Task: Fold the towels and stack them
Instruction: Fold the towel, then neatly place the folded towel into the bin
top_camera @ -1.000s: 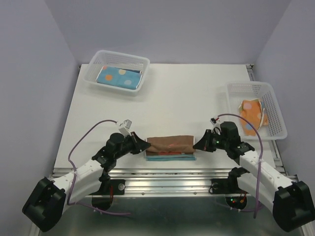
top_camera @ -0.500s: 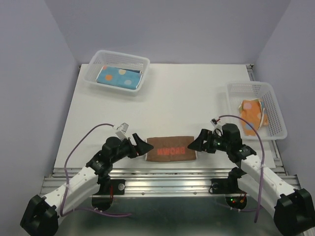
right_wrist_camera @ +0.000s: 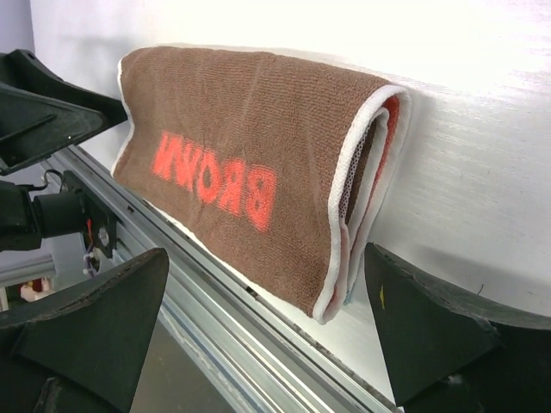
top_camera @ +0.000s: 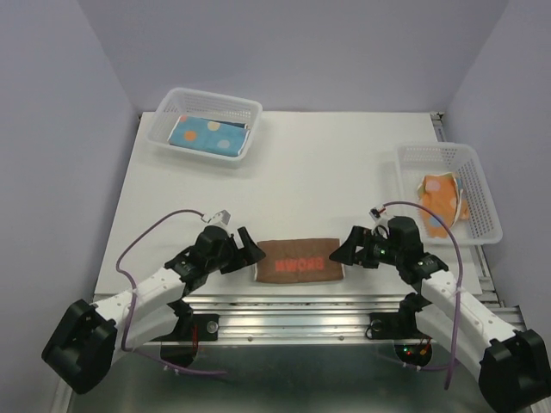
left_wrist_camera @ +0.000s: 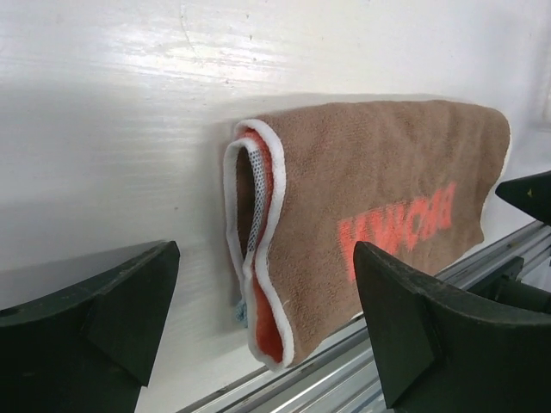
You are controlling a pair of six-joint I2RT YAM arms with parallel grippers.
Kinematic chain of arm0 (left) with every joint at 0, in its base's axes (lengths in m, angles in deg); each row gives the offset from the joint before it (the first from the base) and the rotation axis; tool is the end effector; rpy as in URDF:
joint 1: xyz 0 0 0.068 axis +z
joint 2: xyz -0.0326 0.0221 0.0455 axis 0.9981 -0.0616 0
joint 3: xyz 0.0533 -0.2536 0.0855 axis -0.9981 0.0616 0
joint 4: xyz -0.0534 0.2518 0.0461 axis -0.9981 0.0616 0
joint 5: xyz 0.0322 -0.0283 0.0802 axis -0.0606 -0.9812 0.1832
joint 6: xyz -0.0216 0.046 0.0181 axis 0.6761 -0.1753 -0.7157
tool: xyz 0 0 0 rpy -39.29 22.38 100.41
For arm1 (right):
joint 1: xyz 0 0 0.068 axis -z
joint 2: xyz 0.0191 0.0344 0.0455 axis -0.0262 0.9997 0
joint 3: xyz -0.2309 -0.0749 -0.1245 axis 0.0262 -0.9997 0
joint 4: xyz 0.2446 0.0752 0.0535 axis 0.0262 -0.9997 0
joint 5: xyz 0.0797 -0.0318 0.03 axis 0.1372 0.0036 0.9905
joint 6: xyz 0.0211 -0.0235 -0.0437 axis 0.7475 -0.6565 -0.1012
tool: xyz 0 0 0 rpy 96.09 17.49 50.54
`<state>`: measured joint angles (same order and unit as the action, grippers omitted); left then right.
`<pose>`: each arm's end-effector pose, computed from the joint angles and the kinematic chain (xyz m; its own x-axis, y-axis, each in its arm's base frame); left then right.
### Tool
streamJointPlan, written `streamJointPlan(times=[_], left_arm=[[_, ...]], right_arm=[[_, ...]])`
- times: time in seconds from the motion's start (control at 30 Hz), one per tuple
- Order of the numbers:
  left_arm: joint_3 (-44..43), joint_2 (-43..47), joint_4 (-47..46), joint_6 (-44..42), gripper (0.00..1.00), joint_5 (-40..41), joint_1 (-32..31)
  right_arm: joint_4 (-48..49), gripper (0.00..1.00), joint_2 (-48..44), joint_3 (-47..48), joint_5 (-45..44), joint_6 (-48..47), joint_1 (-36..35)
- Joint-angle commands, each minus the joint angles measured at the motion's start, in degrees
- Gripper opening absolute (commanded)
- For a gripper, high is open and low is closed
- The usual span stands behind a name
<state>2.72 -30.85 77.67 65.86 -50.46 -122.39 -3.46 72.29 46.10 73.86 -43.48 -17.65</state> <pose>0.1387 -0.1060 0.1586 -0.7821 -0.3444 -0.5193 0.1295 0.7254 -0.6761 0.1434 0.0694 0.1730 -0.8529 0.2132 -0.4766 -0.2291 0.6675 0.7085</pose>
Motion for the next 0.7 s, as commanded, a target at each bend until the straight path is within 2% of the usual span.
streamJointPlan(times=[0.0,0.13,0.17,0.23,0.43,0.53,0.63,0.67], left_arm=[[-3.33,-6.59,-1.04,-2.68,0.92,2.34,-1.96],[-5.17,-12.57,-2.01,-3.29,0.8,3.49,-3.36],[-6.13,-14.75,-2.1,-3.56,0.7,3.49,-3.8],[-7.11,-17.13,-2.28,-4.26,0.59,3.84,-5.46],[-11.24,-23.03,-1.67,-4.79,0.47,6.74,-9.51],[-14.05,-27.51,-0.17,-4.88,0.3,9.9,-11.53],[-17.3,-31.38,2.46,-4.53,0.0,12.8,-12.85],[-18.35,-33.04,4.29,-4.52,0.0,13.68,-13.21]], right_arm=[[2.02,1.0,0.86,3.33,-0.75,-1.06,-0.27],[2.29,1.0,1.74,3.33,-0.66,-1.41,-0.27],[2.29,1.0,1.83,3.42,-0.75,-1.5,-0.27],[2.38,1.0,1.91,3.33,-0.75,-1.76,-0.27],[2.73,1.0,1.92,3.5,-1.62,-2.47,-0.27],[2.82,1.0,2.09,3.5,-1.62,-2.99,-0.18],[3.43,1.0,2.18,3.15,-2.06,-3.08,-0.27],[3.52,1.0,2.18,3.07,-2.06,-3.17,-0.35]])
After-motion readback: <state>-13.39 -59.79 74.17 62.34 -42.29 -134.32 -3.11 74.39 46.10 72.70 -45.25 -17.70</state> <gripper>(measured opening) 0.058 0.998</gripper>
